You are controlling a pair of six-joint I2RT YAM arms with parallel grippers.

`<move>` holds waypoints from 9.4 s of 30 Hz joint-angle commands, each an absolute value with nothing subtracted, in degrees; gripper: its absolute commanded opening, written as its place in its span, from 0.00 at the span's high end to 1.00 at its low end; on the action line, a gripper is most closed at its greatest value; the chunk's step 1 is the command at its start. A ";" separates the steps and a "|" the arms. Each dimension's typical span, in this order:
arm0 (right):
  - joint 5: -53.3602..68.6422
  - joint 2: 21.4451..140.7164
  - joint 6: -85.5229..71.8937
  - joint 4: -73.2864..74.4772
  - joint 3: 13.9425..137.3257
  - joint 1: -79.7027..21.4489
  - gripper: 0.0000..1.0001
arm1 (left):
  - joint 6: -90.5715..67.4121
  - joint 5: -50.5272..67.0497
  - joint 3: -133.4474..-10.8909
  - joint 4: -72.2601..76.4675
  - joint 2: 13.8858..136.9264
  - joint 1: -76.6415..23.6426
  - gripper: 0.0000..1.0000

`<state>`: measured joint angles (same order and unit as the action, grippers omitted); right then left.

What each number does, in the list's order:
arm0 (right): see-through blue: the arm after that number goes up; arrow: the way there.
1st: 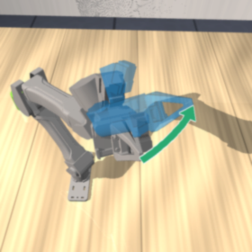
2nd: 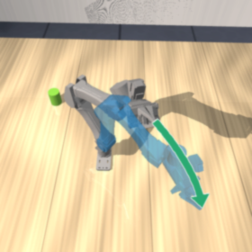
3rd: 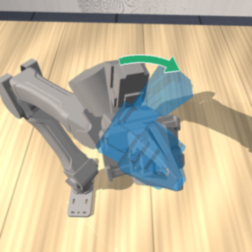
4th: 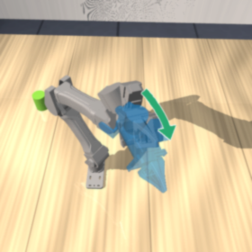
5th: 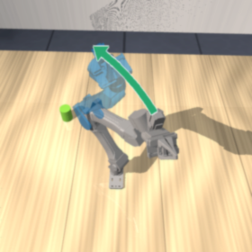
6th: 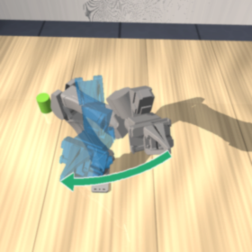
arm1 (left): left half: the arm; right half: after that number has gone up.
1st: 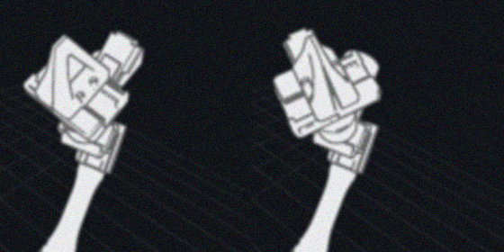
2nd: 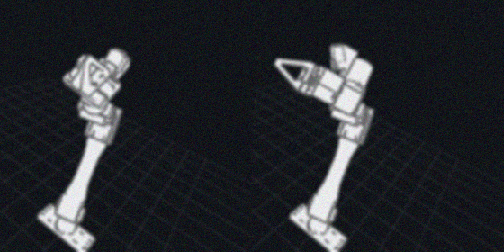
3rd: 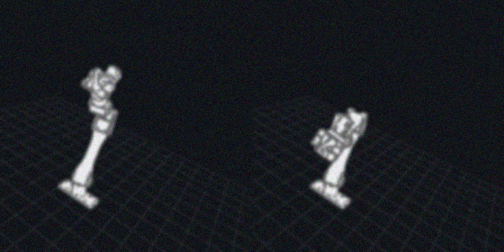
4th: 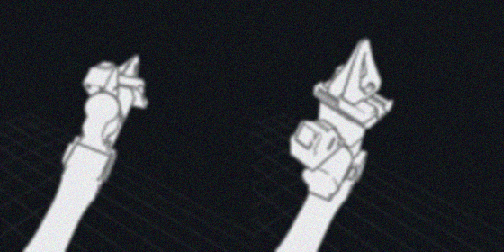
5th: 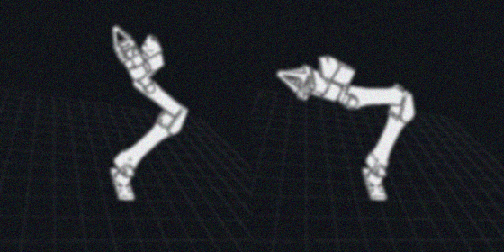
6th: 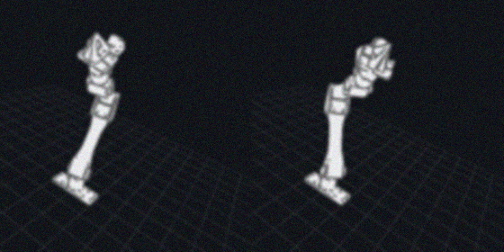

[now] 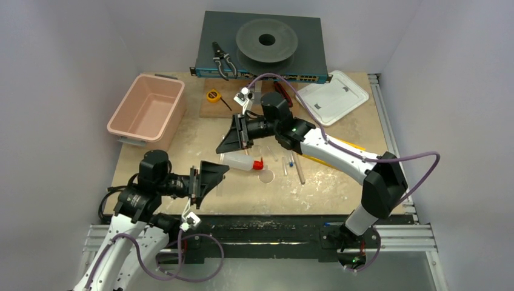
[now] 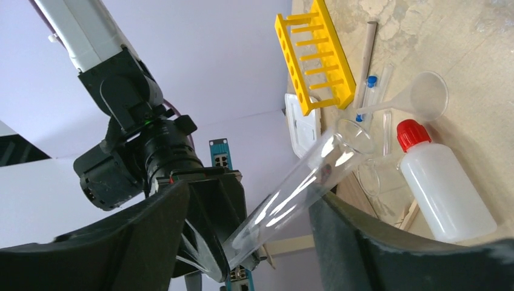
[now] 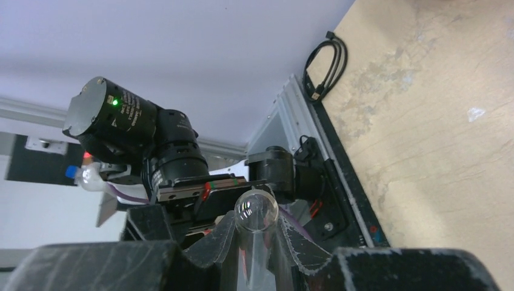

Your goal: Organize the chemistry lab equipment

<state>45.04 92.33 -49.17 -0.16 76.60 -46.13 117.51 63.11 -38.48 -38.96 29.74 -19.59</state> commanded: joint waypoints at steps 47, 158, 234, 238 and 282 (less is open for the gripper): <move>33.58 76.77 -25.89 11.16 79.33 -40.73 0.11 | 16.90 37.36 -64.55 -45.60 46.76 -19.82 1.00; -57.11 60.05 -10.47 -8.72 46.40 -28.38 1.00 | 8.68 28.57 -81.98 -67.67 69.82 -9.70 0.00; -55.26 60.61 -21.42 -0.21 46.71 -31.33 0.54 | 10.64 25.18 -86.47 -68.16 70.27 -9.68 0.00; -53.28 58.35 -21.92 4.32 50.32 -33.82 0.49 | 9.73 23.08 -87.30 -67.06 69.01 -9.67 0.00; -25.87 87.65 -40.34 5.61 45.53 -47.77 0.84 | 11.45 26.08 -81.74 -65.65 67.25 -9.14 0.00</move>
